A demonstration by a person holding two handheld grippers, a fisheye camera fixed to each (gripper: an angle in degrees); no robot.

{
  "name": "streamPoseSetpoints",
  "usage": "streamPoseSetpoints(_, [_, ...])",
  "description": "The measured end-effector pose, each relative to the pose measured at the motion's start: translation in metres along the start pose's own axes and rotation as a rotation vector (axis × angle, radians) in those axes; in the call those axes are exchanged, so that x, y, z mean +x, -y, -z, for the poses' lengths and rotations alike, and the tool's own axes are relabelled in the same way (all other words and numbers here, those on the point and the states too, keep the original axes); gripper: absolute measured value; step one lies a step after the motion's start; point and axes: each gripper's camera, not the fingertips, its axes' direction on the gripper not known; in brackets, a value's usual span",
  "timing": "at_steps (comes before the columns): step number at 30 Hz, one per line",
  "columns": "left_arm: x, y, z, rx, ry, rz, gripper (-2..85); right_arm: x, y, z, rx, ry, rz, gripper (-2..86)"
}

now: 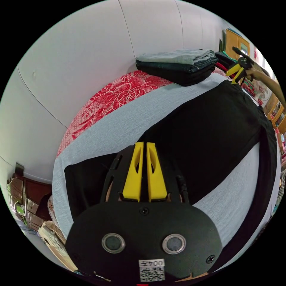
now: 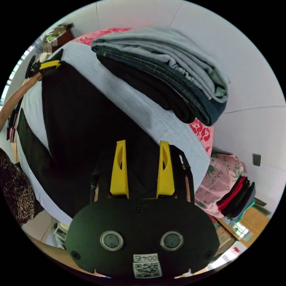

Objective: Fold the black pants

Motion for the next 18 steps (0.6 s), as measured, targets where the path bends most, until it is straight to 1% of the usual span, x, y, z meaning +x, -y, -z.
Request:
streamPoseSetpoints(4, [0.006, -0.016, 0.007, 0.000, -0.007, 0.005, 1.8, -0.002, 0.018, -0.002, -0.132, -0.025, 0.065, 15.8])
streamPoseSetpoints(5, [0.007, -0.018, 0.008, 0.000, -0.006, 0.004, 1.8, -0.005, 0.022, -0.003, -0.171, -0.023, 0.094, 14.4])
streamPoseSetpoints(6, [0.009, -0.022, 0.010, -0.001, -0.002, 0.002, 1.8, -0.007, 0.024, 0.002, -0.172, 0.025, 0.127, 13.3])
streamPoseSetpoints(8, [0.014, -0.029, 0.013, -0.001, 0.008, -0.005, 1.9, -0.004, 0.025, 0.009, -0.196, 0.097, 0.114, 12.2])
streamPoseSetpoints(10, [0.021, -0.039, 0.018, -0.003, 0.021, -0.011, 1.9, -0.005, 0.023, 0.018, -0.201, 0.116, 0.103, 11.1])
streamPoseSetpoints(12, [0.023, -0.046, 0.021, -0.004, 0.020, -0.009, 1.9, -0.016, 0.018, 0.030, -0.213, 0.114, 0.101, 7.8])
streamPoseSetpoints(13, [0.025, -0.050, 0.024, -0.004, 0.017, -0.007, 1.9, -0.020, 0.017, 0.034, -0.218, 0.101, 0.097, 6.8])
streamPoseSetpoints(15, [0.028, -0.058, 0.027, -0.005, 0.015, -0.006, 1.9, -0.040, 0.006, 0.048, -0.222, 0.004, 0.088, 4.9])
streamPoseSetpoints(18, [0.031, -0.070, 0.033, -0.006, -0.003, 0.003, 1.8, -0.065, -0.016, 0.075, -0.174, -0.105, 0.053, 3.9])
